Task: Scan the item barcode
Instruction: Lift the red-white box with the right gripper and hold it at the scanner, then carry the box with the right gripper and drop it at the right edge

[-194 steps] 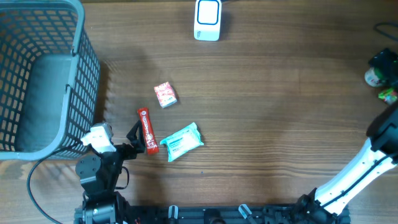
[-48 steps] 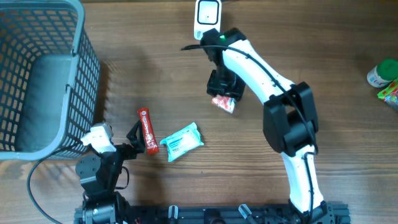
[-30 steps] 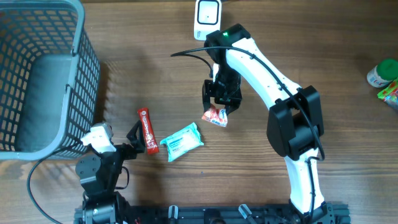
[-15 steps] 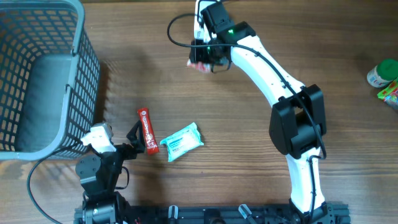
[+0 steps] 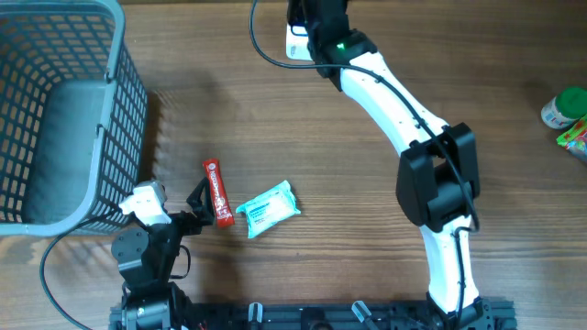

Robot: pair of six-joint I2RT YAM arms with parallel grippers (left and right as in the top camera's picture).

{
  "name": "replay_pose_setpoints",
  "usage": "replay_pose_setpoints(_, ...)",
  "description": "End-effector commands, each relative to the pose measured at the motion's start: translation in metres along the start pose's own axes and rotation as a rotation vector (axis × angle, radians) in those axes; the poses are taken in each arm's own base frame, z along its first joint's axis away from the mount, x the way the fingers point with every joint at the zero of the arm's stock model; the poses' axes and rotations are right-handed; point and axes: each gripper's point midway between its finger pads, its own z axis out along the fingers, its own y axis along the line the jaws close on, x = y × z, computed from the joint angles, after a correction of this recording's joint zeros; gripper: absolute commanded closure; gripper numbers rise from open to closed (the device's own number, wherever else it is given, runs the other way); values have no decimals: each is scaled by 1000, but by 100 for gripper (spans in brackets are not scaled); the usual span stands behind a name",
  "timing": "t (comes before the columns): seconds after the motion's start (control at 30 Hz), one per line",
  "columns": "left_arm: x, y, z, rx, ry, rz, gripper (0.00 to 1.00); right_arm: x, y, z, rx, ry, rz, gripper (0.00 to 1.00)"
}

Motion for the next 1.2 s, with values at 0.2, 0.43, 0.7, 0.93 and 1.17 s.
replay_pose_setpoints(0.2,2,0,0,2,7,-6,0,50,-14,48,54,-35,-134,48)
replay_pose_setpoints(0.43,2,0,0,2,7,-6,0,47,-13,50,48,-59,-126,49)
replay_pose_setpoints(0.7,2,0,0,2,7,-6,0,19,-37,33,202,-92,-161,48)
replay_pose_setpoints(0.93,2,0,0,2,7,-6,0,-25,-90,-14,431,-22,-311,47)
replay_pose_setpoints(1.17,2,0,0,2,7,-6,0,5,-238,-47,737,295,-338,47)
